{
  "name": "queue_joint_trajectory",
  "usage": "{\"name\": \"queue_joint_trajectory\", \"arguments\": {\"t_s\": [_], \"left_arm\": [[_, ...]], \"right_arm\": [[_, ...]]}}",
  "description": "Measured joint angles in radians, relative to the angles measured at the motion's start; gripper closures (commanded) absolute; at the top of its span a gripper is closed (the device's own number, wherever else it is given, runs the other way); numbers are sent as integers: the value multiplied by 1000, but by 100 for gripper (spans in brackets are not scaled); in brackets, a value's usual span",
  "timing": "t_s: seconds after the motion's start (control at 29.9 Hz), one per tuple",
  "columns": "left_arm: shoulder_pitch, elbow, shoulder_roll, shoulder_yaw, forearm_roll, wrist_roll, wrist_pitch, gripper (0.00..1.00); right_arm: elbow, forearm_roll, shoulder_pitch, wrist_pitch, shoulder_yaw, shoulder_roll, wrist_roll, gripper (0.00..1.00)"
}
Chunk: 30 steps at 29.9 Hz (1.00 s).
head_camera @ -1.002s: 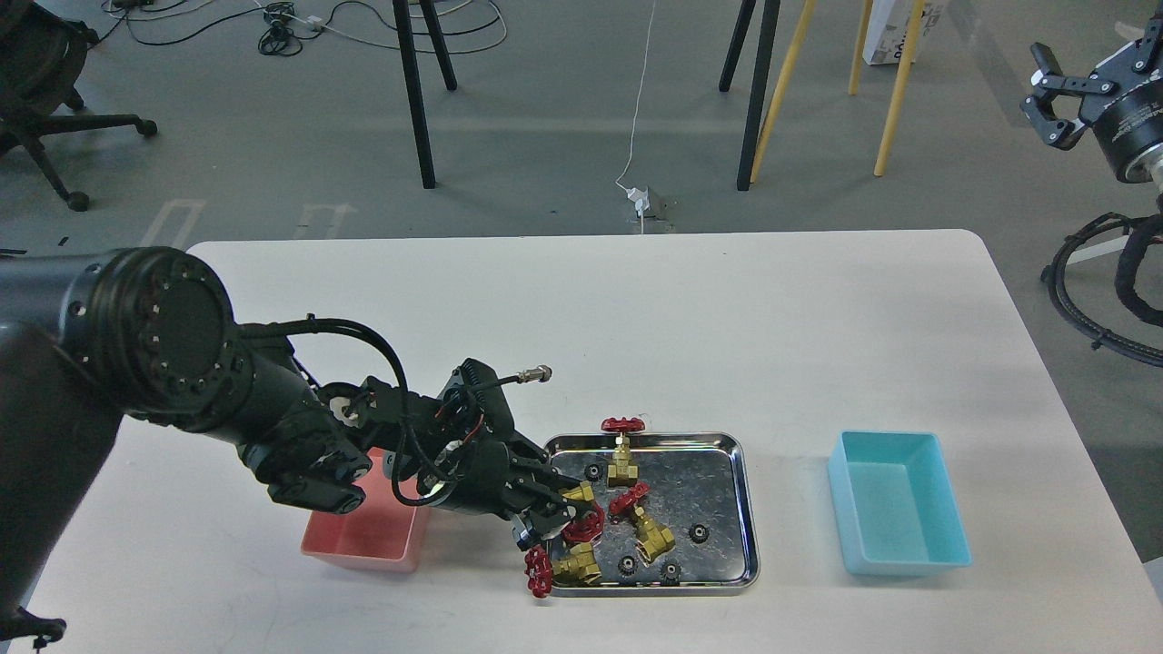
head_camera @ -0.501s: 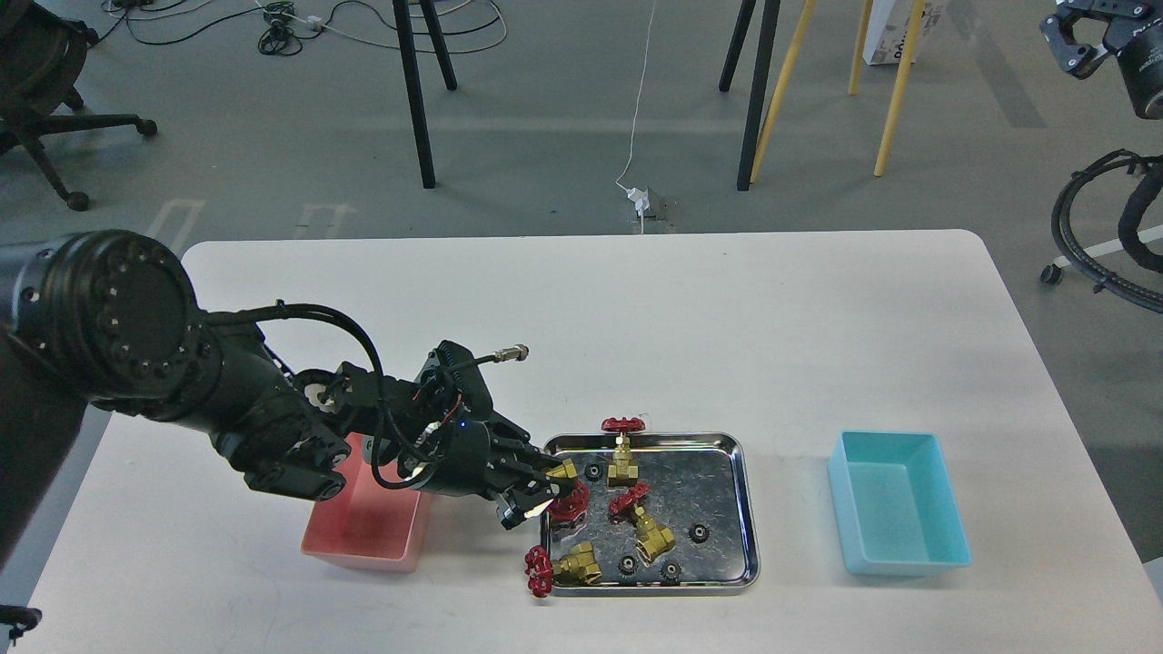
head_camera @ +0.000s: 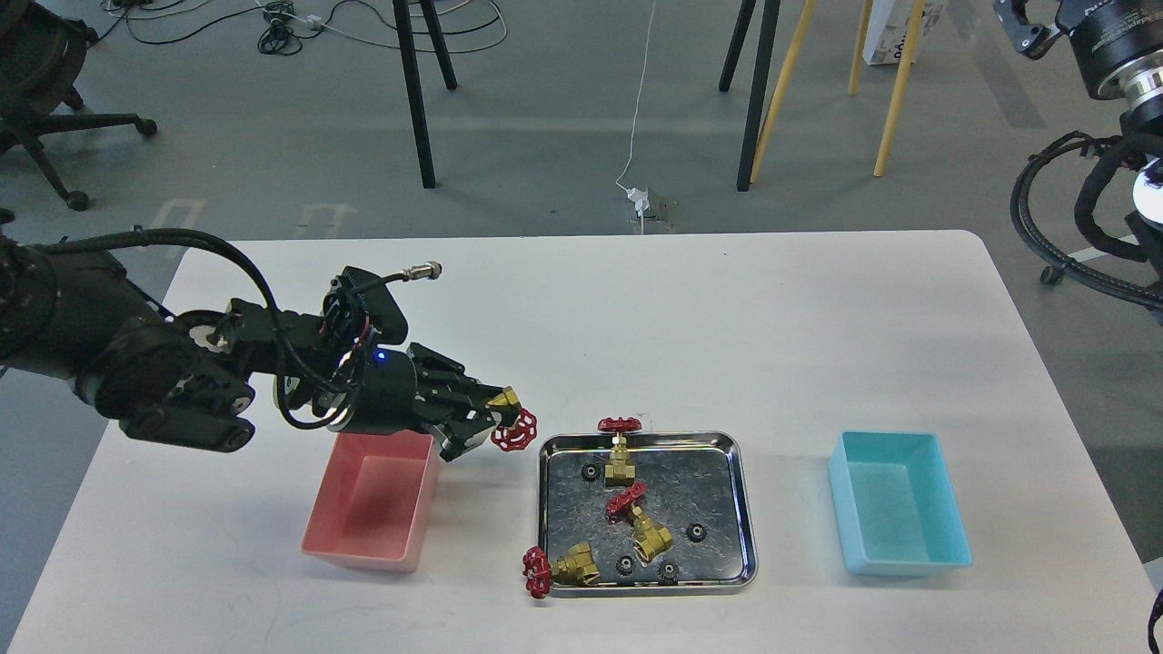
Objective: Place valve in pink box and gear in blue box
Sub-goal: 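Lift the valve and carry it over the pink box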
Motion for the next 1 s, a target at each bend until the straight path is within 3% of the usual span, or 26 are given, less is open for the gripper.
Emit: {"name": "queue_joint_trajectory", "arguments": {"t_s": [0.27, 0.47, 1.0], "left_arm": [[-54, -98, 228, 12, 159, 0, 0, 89], [-44, -121, 331, 19, 239, 0, 0, 89], [198, -9, 341, -51, 252, 0, 0, 89]], "right_arm": [[-2, 0, -2, 0, -6, 1, 0, 1], [-9, -1, -2, 0, -7, 1, 0, 1], [0, 0, -5, 0, -6, 6, -2, 1]]}}
